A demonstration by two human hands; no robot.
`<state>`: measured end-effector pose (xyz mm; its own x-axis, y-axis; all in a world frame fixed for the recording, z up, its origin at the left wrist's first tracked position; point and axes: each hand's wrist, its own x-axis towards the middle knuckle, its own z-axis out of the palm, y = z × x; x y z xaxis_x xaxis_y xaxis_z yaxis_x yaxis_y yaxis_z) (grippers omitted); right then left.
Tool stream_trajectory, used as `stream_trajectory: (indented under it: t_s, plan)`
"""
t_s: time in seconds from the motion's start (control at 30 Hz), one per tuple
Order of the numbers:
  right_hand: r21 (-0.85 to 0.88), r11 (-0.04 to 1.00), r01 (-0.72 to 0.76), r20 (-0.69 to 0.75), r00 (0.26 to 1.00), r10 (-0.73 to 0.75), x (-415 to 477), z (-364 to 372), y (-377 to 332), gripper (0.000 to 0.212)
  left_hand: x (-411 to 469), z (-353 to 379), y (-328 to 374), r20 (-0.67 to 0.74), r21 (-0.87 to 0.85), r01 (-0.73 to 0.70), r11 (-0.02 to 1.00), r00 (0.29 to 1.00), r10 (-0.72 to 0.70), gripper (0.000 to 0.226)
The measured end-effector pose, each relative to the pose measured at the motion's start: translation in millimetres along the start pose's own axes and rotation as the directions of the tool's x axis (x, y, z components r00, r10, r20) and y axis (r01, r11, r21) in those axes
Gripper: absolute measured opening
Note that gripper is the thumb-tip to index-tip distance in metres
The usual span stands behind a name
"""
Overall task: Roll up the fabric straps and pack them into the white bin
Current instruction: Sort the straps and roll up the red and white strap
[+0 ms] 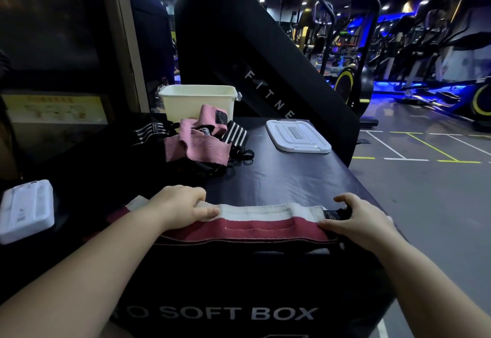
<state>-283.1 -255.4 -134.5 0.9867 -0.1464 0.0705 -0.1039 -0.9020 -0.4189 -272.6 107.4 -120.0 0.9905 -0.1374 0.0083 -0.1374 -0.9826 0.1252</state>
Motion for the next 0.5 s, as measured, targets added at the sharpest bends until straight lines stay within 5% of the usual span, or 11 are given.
stream_trajectory:
  t_s: [0.37, 0.5]
  plan:
    - [0.15, 0.965, 0.215, -0.199, 0.963, -0.184, 10.8, 19.2, -14.8, 0.059, 14.6, -15.5, -9.7, -0.134, 0.121, 0.101, 0.988, 0.987, -0.085, 0.039]
    - [0.166, 0.959, 0.228, -0.188, 0.962, -0.196, 14.4, 20.7, -9.9, 0.059, 17.7, -14.9, 12.1, -0.192, 0.109, -0.037, 0.993, 0.98, 0.057, 0.029]
